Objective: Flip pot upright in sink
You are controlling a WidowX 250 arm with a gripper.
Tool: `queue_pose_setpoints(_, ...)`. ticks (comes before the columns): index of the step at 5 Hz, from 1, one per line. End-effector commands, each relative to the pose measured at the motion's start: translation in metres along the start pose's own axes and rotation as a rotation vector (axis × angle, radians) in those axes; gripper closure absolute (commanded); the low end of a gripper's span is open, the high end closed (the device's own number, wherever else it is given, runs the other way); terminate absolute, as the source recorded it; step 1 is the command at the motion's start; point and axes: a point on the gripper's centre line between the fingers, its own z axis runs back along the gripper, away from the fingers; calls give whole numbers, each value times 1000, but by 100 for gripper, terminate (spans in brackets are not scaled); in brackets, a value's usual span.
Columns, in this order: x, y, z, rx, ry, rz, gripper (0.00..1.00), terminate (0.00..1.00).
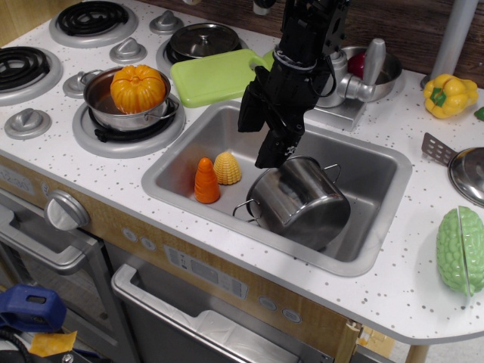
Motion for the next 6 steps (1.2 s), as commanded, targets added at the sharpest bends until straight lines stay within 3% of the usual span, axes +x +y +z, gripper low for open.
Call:
queue_pose_setpoints(1, 0, 0, 0, 0, 0, 0, 0, 0)
queue_pose_setpoints(2, 13, 1, 2, -105, -79, 11, 0, 0)
queue_pose_setpoints(4, 19, 5, 15, -240, -166, 17, 0, 0)
queue_pose_setpoints(5, 22, 10, 14, -294, -243, 8, 0, 0)
queue_pose_setpoints(6, 27, 8, 12, -320, -282, 39, 0, 0)
